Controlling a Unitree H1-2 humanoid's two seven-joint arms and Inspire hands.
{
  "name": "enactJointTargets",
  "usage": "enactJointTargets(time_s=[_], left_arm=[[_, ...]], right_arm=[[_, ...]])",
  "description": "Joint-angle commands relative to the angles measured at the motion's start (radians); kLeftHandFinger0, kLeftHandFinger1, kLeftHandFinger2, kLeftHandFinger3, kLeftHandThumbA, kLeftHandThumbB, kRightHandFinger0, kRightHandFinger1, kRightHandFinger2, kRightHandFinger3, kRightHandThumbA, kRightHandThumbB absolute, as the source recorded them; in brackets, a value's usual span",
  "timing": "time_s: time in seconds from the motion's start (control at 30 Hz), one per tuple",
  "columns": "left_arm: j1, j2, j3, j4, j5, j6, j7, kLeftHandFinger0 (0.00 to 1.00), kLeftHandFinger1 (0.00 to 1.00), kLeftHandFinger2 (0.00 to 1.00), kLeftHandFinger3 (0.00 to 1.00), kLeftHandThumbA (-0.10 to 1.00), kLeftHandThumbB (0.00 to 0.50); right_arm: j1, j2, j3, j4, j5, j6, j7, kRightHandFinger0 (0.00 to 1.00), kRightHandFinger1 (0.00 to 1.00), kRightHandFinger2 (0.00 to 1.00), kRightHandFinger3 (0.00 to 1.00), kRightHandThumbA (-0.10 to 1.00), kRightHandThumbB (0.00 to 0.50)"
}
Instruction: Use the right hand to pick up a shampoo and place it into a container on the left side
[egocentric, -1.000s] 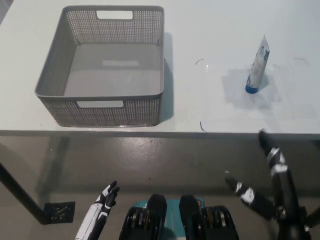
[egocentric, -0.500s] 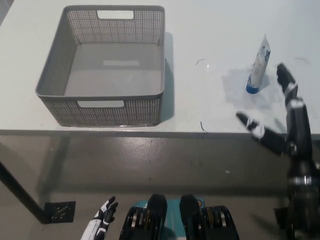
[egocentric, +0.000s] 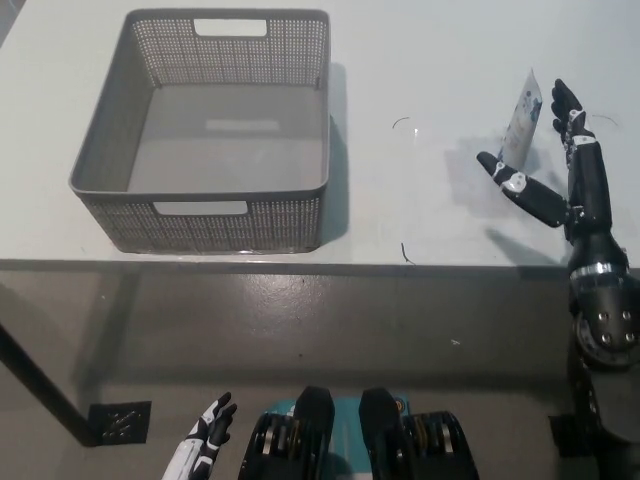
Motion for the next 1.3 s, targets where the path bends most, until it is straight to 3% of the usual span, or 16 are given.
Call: enactJointTargets(time_s=[0.0,0.17,0.33,0.47,0.67,0.77,0.9,1.03,1.27], left_arm=[[0.002,0.002,-0.001,-0.011,0.012,-0.044,0.003,1.00,1.00,1.00,1.00,1.00,0.211],[0.004,0.003,-0.002,-0.005,0.009,-0.045,0.000,1.00,1.00,1.00,1.00,1.00,0.209],[0.005,0.004,-0.004,-0.006,0.016,-0.044,0.001,1.00,1.00,1.00,1.00,1.00,0.220],[0.006,0.004,0.000,-0.011,0.007,-0.040,-0.003,1.00,1.00,1.00,1.00,1.00,0.225],[0.002,0.006,0.001,-0.010,0.008,-0.047,-0.002,1.00,1.00,1.00,1.00,1.00,0.223],[0.003,0.004,0.000,-0.010,0.001,-0.044,-0.007,1.00,1.00,1.00,1.00,1.00,0.225],[0.002,0.004,0.000,-0.012,0.012,-0.043,-0.001,1.00,1.00,1.00,1.00,1.00,0.233],[0.000,0.004,0.000,-0.010,0.006,-0.045,-0.005,1.00,1.00,1.00,1.00,1.00,0.230],[-0.005,0.002,0.001,-0.011,0.003,-0.045,-0.006,1.00,1.00,1.00,1.00,1.00,0.231]], right_arm=[[-0.087,-0.028,-0.013,0.056,0.015,0.022,-0.034,1.00,1.00,1.00,1.00,1.00,0.390],[-0.125,-0.039,-0.021,0.140,0.024,0.003,-0.045,1.00,1.00,1.00,1.00,1.00,0.417],[-0.157,-0.050,-0.027,0.199,0.022,-0.008,-0.059,1.00,1.00,1.00,1.00,0.99,0.371],[-0.175,-0.056,-0.026,0.229,0.029,-0.025,-0.059,1.00,1.00,1.00,1.00,0.99,0.385],[-0.209,-0.065,-0.025,0.277,0.045,-0.024,-0.053,1.00,1.00,1.00,1.00,0.98,0.356],[-0.230,-0.071,-0.023,0.311,0.051,-0.032,-0.054,1.00,1.00,1.00,1.00,0.99,0.414],[-0.256,-0.072,-0.022,0.371,0.064,-0.049,-0.046,1.00,1.00,1.00,1.00,0.96,0.397],[-0.291,-0.072,-0.019,0.456,0.076,-0.068,-0.039,1.00,1.00,1.00,1.00,0.96,0.446],[-0.341,-0.069,-0.005,0.558,0.065,-0.110,-0.057,1.00,1.00,1.00,1.00,0.97,0.434]])
